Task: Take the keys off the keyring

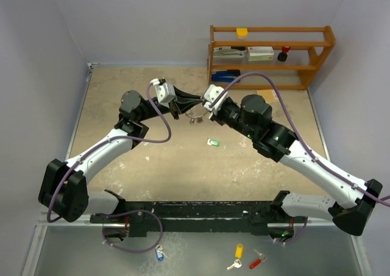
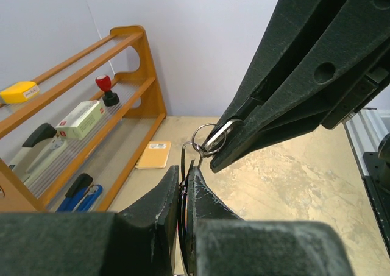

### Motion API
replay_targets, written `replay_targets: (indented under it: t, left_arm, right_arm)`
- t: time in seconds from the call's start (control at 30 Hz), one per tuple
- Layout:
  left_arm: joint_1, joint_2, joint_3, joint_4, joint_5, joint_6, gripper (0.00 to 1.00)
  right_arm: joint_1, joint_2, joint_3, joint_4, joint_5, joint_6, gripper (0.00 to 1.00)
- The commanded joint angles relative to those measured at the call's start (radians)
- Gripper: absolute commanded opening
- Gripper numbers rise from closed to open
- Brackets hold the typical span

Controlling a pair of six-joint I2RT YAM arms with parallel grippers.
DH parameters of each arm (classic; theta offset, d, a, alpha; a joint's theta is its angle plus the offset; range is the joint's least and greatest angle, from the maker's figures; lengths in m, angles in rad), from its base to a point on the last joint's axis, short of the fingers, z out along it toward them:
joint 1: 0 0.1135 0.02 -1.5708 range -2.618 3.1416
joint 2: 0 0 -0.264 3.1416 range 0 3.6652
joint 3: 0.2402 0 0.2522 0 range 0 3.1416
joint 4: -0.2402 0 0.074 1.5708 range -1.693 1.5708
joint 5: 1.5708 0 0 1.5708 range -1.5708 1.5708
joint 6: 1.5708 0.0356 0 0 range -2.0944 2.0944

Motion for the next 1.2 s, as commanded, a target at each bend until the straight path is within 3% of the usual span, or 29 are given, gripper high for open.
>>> replay_targets:
  t: [0.0,0.4,0.83,1.17]
  left_arm:
    - [0.033,0.039,0.059,-0.026,-0.194,0.008,0.0]
    - [0.039,0.059,0.116,-0.012,-0.212,-0.014,0.0]
    - [0.046,0.043,0.161,-0.149,-0.305,0.05,0.0]
    - [0.045,0.053,0.212,-0.227,-0.363,0.06,0.0]
  right_arm:
    - [0.022,-0.012,0.078,0.027,-0.096,-0.003,0.0]
    - [0.022,0.058,0.105,-0.045,-0.097,-0.005,0.0]
    - [0.024,0.099,0.132,-0.107,-0.049,-0.008,0.0]
    - [0.027,0.141,0.276,-0.257,-0.042,-0.066,0.0]
